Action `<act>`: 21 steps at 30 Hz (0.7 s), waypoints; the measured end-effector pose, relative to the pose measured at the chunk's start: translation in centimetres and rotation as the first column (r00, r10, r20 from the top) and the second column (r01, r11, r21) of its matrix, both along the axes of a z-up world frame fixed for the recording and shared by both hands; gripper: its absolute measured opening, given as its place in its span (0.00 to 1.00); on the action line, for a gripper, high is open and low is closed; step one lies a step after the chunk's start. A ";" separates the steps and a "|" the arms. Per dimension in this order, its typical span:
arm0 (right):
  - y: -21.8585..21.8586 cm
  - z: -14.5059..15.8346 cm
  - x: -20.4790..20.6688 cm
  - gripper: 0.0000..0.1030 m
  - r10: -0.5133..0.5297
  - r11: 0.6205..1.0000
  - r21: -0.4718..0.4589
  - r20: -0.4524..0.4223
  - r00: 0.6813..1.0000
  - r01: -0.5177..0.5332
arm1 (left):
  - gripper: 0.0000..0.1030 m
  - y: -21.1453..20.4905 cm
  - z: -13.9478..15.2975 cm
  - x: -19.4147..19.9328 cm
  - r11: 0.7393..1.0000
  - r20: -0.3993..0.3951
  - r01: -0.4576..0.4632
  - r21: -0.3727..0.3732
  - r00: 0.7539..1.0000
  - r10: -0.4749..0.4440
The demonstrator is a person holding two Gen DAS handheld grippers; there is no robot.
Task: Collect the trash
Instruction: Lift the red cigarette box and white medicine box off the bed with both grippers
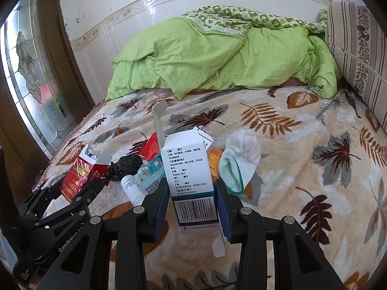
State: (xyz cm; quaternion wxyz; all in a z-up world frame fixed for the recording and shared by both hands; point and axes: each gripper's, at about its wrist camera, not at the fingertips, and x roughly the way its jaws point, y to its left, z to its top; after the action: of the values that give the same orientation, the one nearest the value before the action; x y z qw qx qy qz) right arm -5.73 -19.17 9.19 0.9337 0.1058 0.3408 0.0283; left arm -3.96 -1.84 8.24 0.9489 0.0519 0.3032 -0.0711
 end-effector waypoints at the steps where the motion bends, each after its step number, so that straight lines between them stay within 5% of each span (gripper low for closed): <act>1: 0.0 0.1 -0.4 0.39 -0.004 1.000 0.004 0.001 1.000 0.004 | 0.61 0.0 0.1 -0.2 1.000 0.001 0.003 -0.004 1.000 -0.003; 10: 0.0 0.3 -5.0 0.39 -0.008 1.000 0.008 0.005 1.000 0.008 | 0.61 1.1 0.7 -3.3 0.997 -0.014 0.032 -0.065 0.999 -0.033; 21: 0.2 0.0 -8.7 0.39 0.008 1.000 0.015 -0.006 1.000 -0.008 | 0.61 1.0 0.5 -6.0 0.998 -0.029 0.043 -0.055 0.999 -0.044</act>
State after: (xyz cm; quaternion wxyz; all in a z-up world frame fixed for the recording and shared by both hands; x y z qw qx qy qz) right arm -14.41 -18.96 9.20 0.9317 0.1117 0.3439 0.0342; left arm -9.96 -0.84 8.71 0.9434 0.0315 0.3144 -0.1008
